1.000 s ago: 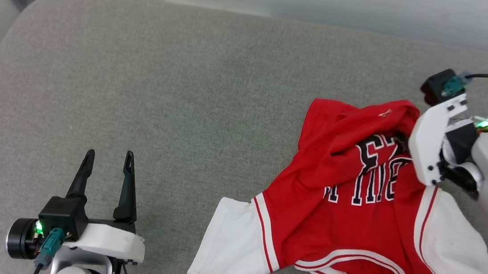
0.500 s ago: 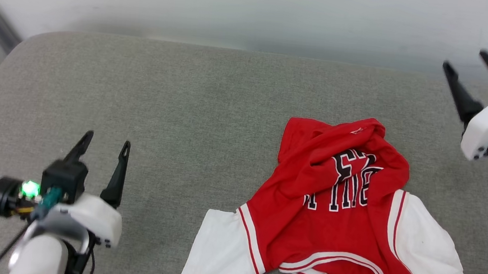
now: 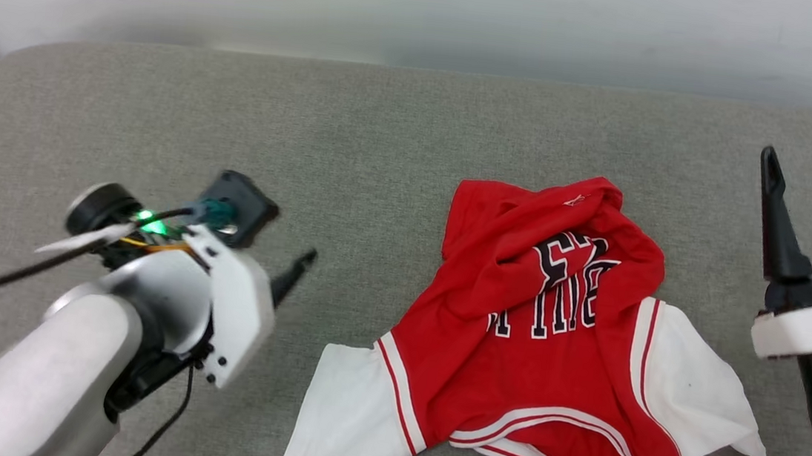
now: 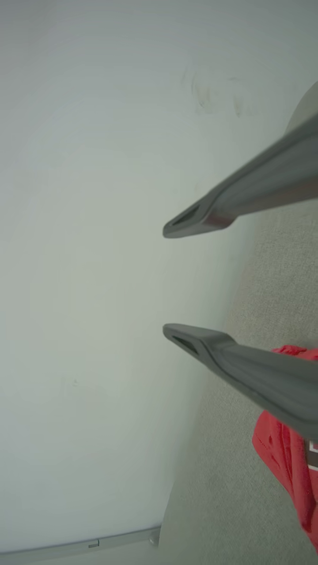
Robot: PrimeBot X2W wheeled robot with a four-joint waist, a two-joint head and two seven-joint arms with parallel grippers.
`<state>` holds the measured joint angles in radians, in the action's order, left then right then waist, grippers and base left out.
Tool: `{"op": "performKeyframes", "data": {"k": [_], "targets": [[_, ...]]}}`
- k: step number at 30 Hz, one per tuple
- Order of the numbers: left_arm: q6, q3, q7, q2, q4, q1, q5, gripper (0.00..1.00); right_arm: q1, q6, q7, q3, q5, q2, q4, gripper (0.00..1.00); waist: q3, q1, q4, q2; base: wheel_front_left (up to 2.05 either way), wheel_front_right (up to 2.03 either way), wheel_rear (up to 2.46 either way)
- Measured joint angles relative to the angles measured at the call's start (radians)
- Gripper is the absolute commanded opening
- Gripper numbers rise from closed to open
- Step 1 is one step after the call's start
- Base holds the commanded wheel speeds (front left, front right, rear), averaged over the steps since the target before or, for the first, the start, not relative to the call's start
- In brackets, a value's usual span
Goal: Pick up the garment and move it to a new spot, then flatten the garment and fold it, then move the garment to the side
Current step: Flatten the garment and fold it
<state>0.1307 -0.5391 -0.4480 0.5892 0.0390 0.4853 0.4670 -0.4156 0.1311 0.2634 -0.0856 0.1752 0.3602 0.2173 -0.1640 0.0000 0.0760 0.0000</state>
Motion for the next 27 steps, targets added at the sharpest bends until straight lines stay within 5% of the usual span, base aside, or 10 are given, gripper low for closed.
{"op": "performKeyframes", "data": {"k": [8, 17, 27], "targets": [[0.000, -0.352, -0.278, 0.128, 0.053, 0.237, 0.268, 1.00, 0.138, 0.000, -0.040, 0.077, -0.081, -0.083, -0.191, 1.00, -0.027, 0.0000, -0.035, 0.0000, 0.00, 0.00, 0.00], [0.000, -0.676, -0.404, 0.136, -0.029, 0.436, 0.419, 1.00, 0.167, 0.000, -0.063, 0.051, -0.097, -0.110, -0.258, 1.00, -0.078, 0.0000, -0.083, 0.0000, 0.00, 0.00, 0.00], [-0.003, -0.731, -0.512, 0.112, -0.105, 0.411, 0.351, 1.00, 0.149, 0.000, -0.046, 0.013, -0.097, -0.119, -0.235, 1.00, -0.138, 0.0000, -0.135, 0.0000, 0.00, 0.00, 0.00]]}}
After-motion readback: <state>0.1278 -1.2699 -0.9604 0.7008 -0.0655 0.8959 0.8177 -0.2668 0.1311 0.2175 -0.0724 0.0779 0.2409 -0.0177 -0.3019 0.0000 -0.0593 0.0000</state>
